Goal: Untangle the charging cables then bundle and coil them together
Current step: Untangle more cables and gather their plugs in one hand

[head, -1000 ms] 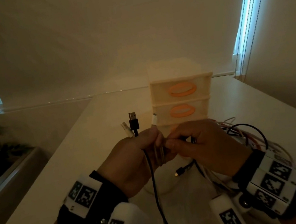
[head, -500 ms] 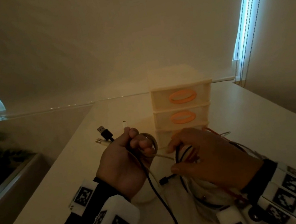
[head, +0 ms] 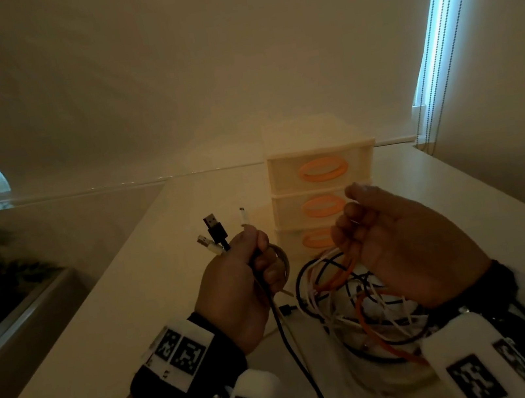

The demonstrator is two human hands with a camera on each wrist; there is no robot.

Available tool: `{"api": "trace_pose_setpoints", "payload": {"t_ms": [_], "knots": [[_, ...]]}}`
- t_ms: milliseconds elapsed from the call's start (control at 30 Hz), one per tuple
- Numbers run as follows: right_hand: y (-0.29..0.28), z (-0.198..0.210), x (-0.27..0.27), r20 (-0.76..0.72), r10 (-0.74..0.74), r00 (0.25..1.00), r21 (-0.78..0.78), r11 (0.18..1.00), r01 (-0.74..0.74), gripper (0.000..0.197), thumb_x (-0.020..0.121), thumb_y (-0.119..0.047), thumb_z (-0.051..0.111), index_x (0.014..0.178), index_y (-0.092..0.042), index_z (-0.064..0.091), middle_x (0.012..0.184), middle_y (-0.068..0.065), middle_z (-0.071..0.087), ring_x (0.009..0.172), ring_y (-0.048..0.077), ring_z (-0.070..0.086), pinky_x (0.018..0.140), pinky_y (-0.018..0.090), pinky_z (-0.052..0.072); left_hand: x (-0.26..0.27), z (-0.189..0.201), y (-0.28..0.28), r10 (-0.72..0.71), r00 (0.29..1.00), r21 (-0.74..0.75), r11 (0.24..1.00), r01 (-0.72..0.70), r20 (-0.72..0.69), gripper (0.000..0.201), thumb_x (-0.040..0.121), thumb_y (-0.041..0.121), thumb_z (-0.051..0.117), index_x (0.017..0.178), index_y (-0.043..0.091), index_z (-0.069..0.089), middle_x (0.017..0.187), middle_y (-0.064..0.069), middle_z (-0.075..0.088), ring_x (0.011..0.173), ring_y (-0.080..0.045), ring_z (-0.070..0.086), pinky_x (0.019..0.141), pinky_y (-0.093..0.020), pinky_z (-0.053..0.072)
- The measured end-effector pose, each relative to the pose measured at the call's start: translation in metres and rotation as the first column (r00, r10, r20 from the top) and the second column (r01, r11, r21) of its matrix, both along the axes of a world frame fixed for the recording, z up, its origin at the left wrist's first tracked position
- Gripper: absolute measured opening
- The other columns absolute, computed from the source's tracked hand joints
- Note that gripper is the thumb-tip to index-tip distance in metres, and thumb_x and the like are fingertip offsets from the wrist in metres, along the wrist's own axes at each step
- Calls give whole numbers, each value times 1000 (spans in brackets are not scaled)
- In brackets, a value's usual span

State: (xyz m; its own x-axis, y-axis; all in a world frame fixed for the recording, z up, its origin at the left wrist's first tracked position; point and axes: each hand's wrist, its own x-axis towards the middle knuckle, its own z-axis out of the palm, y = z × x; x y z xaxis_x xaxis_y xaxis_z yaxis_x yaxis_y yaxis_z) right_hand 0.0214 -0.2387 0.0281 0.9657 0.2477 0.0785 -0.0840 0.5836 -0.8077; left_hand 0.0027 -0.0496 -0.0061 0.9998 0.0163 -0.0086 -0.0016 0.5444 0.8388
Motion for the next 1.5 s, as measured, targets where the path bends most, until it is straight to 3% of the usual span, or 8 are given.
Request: {"api": "trace_pose_setpoints", "payload": {"t_ms": [100, 200, 300, 467, 900, 1267, 1367, 1500], "knots": [[0, -1, -5, 312, 39, 949, -452, 885, 112, 13, 86, -19, 68, 99, -15, 68, 89, -2, 70, 89, 16, 67, 78, 28, 57, 1, 3, 4, -13, 1000, -42, 999, 12, -21, 39, 107, 30, 36, 74, 13, 46, 61, 2, 26, 50, -14, 28, 47, -24, 27], [2, -13, -3, 517, 314, 796, -841, 359, 404, 41, 85, -38, 73, 122, -46, 60, 123, -25, 58, 114, -5, 55, 94, 23, 50, 2, 6, 7, -44, 998, -122, 992, 38, -49, 39, 107, 31, 36, 73, 14, 46, 62, 3, 25, 51, -13, 26, 47, -24, 26], [8, -24, 3, 342, 487, 804, -936, 98, 338, 55, 81, -55, 70, 132, -53, 50, 138, -27, 44, 128, -6, 39, 107, 25, 39, 5, 6, 8, -63, 996, -193, 980, 51, -57, 39, 106, 31, 37, 72, 14, 46, 61, 3, 25, 49, -13, 27, 44, -23, 28], [3, -16, 6, 388, 456, 801, -922, 186, 340, 14, 83, -44, 72, 94, -37, 72, 97, -17, 66, 96, -3, 60, 82, 21, 51, 13, 11, 28, 25, 998, -260, 965, -40, -60, 41, 106, 29, 35, 69, 16, 44, 59, 4, 24, 46, -11, 27, 42, -23, 27], [-40, -1, 22, 513, 413, 752, -858, 273, 436, 31, 77, -51, 67, 71, -20, 67, 74, -3, 52, 75, 11, 48, 67, 22, 39, 28, 29, 115, 292, 953, -427, 854, -296, -77, 42, 100, 21, 33, 59, 21, 43, 55, 9, 29, 45, -8, 31, 46, -18, 27], [-75, 14, 30, 696, 177, 696, -716, 254, 650, 35, 68, -65, 55, 69, -32, 67, 74, -2, 49, 80, 13, 47, 67, 32, 33, 23, 29, 160, 431, 902, -423, 822, -381, 25, 20, 63, 17, 54, 47, 23, 44, 47, 12, 31, 43, -6, 33, 45, -18, 28], [-72, 18, 27, 635, 240, 734, -772, 227, 593, 9, 76, -50, 74, 76, -41, 72, 86, -1, 55, 84, 6, 49, 72, 30, 35, 24, 32, 119, 349, 937, -340, 882, -327, 5, 23, 75, 11, 44, 54, 21, 41, 52, 9, 26, 44, -9, 28, 46, -18, 24], [-87, 29, 14, 514, 391, 764, -856, 168, 490, 52, 87, -25, 69, 120, -62, 57, 121, -22, 47, 112, -10, 43, 89, 21, 38, 21, 27, 67, 180, 983, -191, 966, -172, 24, 39, 102, 23, 36, 64, 18, 43, 55, 6, 24, 45, -10, 26, 43, -23, 24]]}}
